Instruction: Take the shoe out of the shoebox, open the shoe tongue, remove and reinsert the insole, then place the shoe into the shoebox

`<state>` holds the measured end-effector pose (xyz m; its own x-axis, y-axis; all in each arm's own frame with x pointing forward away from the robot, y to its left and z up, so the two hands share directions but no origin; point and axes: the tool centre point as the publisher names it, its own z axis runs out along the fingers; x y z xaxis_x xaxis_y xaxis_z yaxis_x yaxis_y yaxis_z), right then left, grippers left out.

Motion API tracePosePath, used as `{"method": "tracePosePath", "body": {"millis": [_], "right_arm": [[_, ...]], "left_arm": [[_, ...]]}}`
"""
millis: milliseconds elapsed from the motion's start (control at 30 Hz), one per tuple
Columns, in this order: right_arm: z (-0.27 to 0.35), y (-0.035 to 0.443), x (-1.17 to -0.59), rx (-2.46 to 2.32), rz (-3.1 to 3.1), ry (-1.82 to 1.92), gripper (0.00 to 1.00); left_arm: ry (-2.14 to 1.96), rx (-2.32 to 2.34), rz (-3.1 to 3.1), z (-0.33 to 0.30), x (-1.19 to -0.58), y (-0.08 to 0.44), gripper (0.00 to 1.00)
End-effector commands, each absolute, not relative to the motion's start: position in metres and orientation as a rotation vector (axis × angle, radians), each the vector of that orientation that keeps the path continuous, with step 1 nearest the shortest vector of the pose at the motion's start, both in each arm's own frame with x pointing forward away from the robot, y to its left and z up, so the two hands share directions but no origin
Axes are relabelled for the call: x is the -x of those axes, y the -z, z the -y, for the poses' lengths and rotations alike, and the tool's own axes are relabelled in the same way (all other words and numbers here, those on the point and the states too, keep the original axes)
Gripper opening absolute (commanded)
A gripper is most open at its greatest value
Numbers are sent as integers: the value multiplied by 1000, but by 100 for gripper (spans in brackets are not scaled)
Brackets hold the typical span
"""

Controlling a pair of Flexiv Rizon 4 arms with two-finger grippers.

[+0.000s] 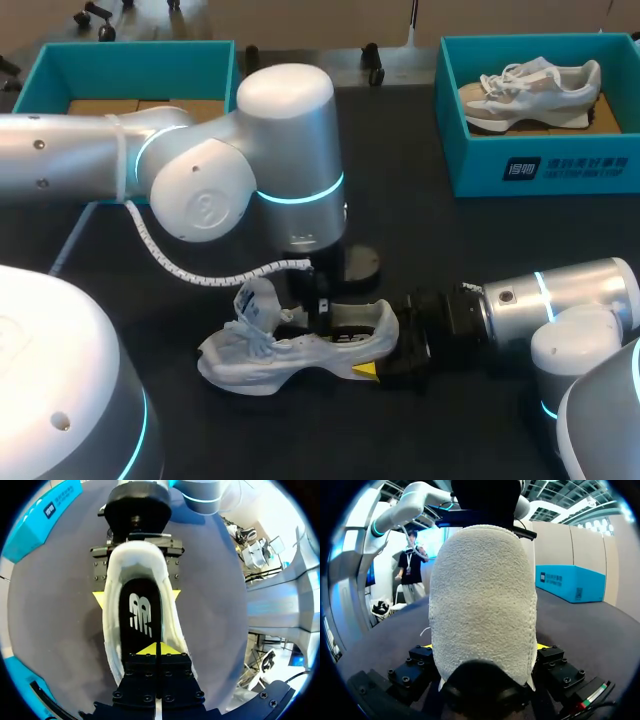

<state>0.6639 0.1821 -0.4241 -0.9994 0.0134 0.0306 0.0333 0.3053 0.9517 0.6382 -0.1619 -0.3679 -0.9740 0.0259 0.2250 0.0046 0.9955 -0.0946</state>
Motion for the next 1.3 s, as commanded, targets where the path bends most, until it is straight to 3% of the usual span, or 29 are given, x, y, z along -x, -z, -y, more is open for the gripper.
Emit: {"method": "tracePosePath", "body": {"millis": [33, 767, 867, 967, 1300], "right_arm": [[-184, 424, -664, 45, 2530, 1834, 0], [-184, 424, -664, 45, 2530, 1834, 0], [-184, 424, -664, 45, 2530, 1834, 0], [-184, 424, -664, 45, 2530, 1834, 0], [-184, 424, -664, 45, 2530, 1834, 0]], "left_arm": [[-117, 27, 2897, 156, -638, 373, 0], [-36, 72, 2920, 143, -623, 394, 0], [-31, 64, 2934, 143, -622, 397, 25], [-36, 59, 2949, 142, -622, 399, 36], [-51, 11, 3045, 146, -631, 412, 40]]}}
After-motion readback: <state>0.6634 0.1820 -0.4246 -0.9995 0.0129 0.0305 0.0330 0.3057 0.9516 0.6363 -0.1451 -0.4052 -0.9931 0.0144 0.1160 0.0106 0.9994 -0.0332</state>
